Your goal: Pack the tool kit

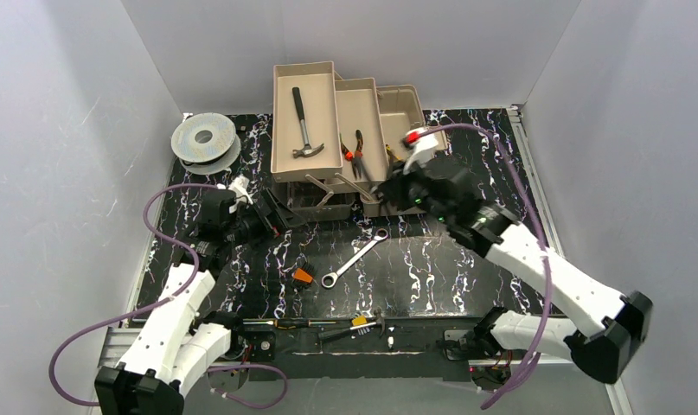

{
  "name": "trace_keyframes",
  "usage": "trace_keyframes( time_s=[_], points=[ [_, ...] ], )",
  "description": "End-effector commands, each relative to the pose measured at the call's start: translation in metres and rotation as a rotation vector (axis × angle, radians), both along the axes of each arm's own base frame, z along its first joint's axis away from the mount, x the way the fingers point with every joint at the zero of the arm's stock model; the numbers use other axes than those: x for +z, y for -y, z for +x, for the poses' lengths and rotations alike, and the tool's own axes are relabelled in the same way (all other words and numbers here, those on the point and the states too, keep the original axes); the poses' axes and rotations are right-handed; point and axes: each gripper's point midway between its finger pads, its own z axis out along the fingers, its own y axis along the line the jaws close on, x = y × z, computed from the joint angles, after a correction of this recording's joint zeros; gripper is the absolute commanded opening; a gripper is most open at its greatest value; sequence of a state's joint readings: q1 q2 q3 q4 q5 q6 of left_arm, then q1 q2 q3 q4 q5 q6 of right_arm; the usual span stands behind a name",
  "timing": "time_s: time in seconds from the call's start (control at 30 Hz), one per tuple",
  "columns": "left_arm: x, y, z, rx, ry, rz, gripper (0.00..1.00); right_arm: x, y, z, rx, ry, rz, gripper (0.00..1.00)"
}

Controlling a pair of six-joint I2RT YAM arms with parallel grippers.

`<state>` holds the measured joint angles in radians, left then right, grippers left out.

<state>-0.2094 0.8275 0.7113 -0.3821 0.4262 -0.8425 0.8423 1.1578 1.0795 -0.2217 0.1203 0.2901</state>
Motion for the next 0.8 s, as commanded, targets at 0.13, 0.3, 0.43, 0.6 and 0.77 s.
trace_keyframes(
  time_s=[0.13, 0.3, 0.43, 0.6, 0.77],
  points=[
    [-0.037, -0.012, -0.016, -0.113, 0.029, 0.272, 0.98, 0.008, 0.128, 0.078, -0.479, -0.065, 0.067, 0.01],
    [-0.06, -0.013, -0.022, -0.136, -0.005, 0.364, 0.98, -0.018, 0.123, 0.111, -0.426, -0.224, 0.136, 0.01],
    [-0.076, -0.01, -0.029, -0.168, -0.048, 0.4, 0.98, -0.031, 0.104, 0.135, -0.347, -0.328, 0.194, 0.01],
    [-0.088, -0.008, -0.036, -0.192, -0.084, 0.413, 0.98, -0.045, 0.076, 0.155, -0.245, -0.427, 0.255, 0.01],
    [-0.097, -0.007, -0.04, -0.229, -0.119, 0.434, 0.98, -0.055, 0.054, 0.172, -0.172, -0.501, 0.3, 0.01]
  ],
)
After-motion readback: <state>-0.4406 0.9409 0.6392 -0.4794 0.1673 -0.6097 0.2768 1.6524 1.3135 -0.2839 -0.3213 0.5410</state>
